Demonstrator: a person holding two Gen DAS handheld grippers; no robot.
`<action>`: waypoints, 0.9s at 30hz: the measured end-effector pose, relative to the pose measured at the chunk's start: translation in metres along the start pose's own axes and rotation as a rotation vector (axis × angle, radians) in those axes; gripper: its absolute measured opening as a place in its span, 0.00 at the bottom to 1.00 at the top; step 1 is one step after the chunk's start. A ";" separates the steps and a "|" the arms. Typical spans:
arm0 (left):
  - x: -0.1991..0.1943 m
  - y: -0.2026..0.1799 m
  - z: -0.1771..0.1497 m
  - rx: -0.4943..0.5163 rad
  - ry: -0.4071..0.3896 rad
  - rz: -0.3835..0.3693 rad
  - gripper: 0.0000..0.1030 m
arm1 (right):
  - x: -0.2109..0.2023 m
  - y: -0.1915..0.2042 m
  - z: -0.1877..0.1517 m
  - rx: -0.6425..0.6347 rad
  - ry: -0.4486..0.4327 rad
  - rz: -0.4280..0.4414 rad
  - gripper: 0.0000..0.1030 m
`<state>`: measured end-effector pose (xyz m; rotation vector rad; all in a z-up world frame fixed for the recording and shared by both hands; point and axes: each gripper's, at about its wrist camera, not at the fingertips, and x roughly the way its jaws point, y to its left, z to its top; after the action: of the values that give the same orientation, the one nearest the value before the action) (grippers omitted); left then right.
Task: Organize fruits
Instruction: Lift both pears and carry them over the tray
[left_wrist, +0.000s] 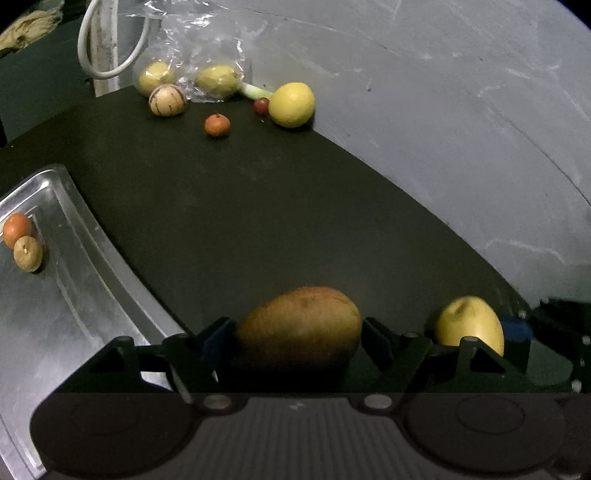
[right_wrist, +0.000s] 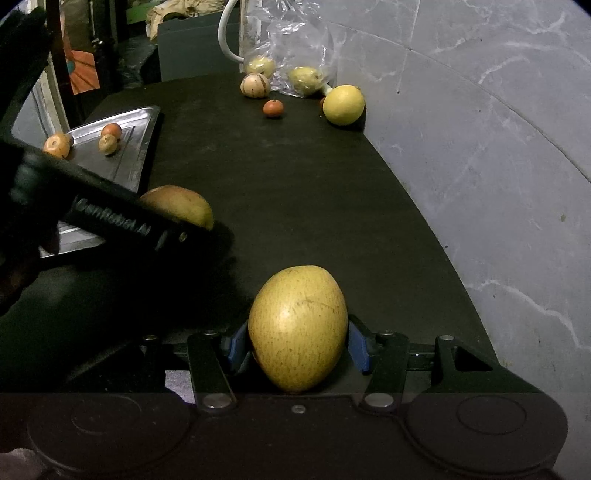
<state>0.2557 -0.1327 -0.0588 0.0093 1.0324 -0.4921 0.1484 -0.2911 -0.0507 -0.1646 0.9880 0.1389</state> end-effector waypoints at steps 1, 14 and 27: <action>0.001 0.001 0.001 -0.005 -0.004 0.000 0.78 | 0.001 0.000 0.000 0.002 -0.002 0.001 0.54; 0.003 0.004 0.006 -0.024 -0.018 -0.011 0.75 | 0.007 0.002 0.008 0.011 -0.027 0.022 0.54; -0.028 0.011 0.000 -0.172 -0.041 -0.045 0.75 | 0.008 0.011 0.020 0.004 -0.055 0.037 0.54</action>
<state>0.2488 -0.1119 -0.0386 -0.1768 1.0334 -0.4418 0.1669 -0.2760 -0.0471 -0.1384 0.9364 0.1750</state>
